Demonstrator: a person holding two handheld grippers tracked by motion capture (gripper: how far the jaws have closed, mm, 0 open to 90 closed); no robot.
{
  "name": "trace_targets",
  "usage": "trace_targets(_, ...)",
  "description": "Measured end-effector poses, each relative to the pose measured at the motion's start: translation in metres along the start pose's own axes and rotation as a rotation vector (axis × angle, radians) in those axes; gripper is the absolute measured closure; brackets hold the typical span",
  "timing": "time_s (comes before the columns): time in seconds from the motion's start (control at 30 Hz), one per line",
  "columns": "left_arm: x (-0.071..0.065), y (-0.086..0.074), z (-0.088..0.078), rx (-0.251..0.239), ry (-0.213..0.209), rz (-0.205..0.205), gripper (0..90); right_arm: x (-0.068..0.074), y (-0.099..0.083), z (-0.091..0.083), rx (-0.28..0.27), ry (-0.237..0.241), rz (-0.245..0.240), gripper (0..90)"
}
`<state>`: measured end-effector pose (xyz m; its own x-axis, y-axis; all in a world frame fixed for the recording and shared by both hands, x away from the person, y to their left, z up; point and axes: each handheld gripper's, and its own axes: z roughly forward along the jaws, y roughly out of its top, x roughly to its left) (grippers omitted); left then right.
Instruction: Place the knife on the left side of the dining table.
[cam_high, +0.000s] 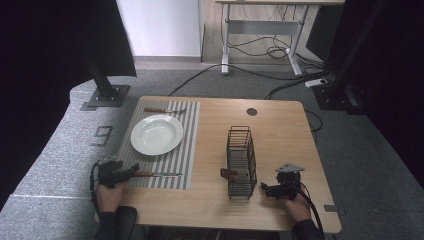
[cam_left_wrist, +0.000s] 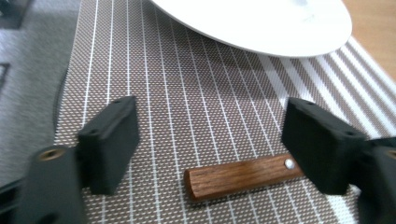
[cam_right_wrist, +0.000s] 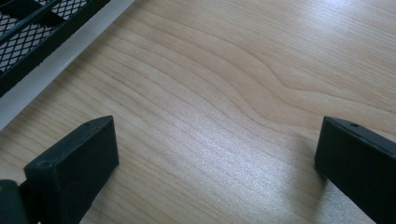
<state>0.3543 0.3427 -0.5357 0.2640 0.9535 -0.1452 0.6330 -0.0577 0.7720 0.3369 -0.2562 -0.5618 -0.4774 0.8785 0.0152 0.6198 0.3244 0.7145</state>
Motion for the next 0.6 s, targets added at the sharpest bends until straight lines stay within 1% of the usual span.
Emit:
trace_targets(0.03, -0.001, 0.0, -0.001, 0.005, 0.008, 0.03, 13.5, 0.0, 0.0, 0.0, 0.0, 0.0, 0.0, 0.0)
trace_targets(0.07, -0.002, -0.001, -0.002, 0.007, 0.012, 0.057, 12.8, 0.0, 0.0, 0.0, 0.0, 0.0, 0.0, 0.0)
trace_targets(0.13, -0.002, -0.002, -0.005, 0.017, 0.008, 0.09, 9.4, 0.0, 0.0, 0.0, 0.0, 0.0, 0.0, 0.0)
trace_targets(0.17, -0.002, -0.003, -0.005, 0.03, 0.008, 0.103, 7.2, 0.0, 0.0, 0.0, 0.0, 0.0, 0.0, 0.0)
trace_targets(0.23, -0.001, -0.007, -0.006, 0.058, 0.004, 0.125, 2.7, 0.0, 0.0, 0.0, 0.0, 0.0, 0.001, 0.0)
trace_targets(0.3, 0.0, -0.01, -0.006, 0.085, -0.011, 0.139, 0.0, 0.0, 0.0, 0.0, 0.0, 0.0, 0.001, 0.0)
trace_targets(0.4, 0.0, -0.012, -0.003, 0.125, -0.02, 0.161, 0.0, 0.0, 0.0, 0.0, 0.0, 0.0, 0.001, 0.0)
trace_targets(0.5, -0.002, -0.014, 0.001, 0.162, -0.018, 0.187, 0.0, 0.0, 0.0, 0.0, 0.0, 0.0, 0.0, 0.0)
trace_targets(0.6, -0.005, -0.014, 0.003, 0.184, -0.007, 0.213, 0.0, 0.0, 0.0, 0.0, 0.0, 0.0, 0.0, 0.0)
